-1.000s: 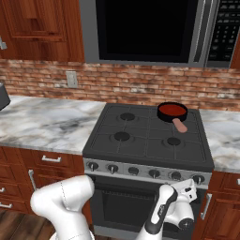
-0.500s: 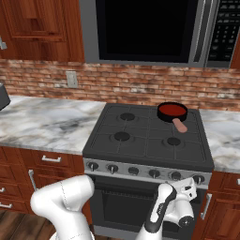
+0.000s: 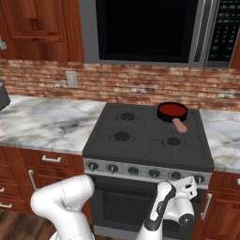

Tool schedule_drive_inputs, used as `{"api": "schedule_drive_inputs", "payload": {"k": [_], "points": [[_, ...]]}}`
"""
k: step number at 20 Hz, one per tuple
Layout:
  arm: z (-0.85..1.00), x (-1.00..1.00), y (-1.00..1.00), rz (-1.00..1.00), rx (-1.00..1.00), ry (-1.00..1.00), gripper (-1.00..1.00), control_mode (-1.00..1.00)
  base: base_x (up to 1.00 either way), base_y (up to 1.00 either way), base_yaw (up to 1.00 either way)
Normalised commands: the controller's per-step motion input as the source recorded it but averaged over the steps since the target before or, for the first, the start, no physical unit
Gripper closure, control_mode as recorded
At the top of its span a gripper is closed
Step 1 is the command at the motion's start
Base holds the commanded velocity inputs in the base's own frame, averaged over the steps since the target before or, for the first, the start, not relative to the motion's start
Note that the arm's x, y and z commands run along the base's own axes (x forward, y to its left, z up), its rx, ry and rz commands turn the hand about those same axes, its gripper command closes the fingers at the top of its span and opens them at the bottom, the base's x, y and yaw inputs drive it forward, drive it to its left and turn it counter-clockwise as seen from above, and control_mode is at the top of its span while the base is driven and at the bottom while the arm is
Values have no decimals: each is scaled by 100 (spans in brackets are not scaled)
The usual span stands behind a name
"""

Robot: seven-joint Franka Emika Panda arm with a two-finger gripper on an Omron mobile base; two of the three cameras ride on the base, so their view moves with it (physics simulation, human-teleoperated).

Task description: Wait until the marinara sauce is simmered to a deep red color and then turn off the stove.

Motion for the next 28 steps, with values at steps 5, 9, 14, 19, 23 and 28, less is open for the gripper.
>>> {"api": "schedule_drive_inputs", "payload": {"k": [5, 9, 14, 19, 23, 28], "points": [[0, 7, -2, 0, 0, 0, -100, -100, 0, 0, 0], [0, 6, -3, 0, 0, 0, -100, -100, 0, 0, 0], [0, 9, 0, 0, 0, 0, -100, -100, 0, 0, 0], [-1, 11, 0, 0, 0, 0, -100, -100, 0, 0, 0], [-4, 11, 0, 0, 0, 0, -100, -100, 0, 0, 0], [-3, 7, 0, 0, 0, 0, -100, -100, 0, 0, 0]]}}
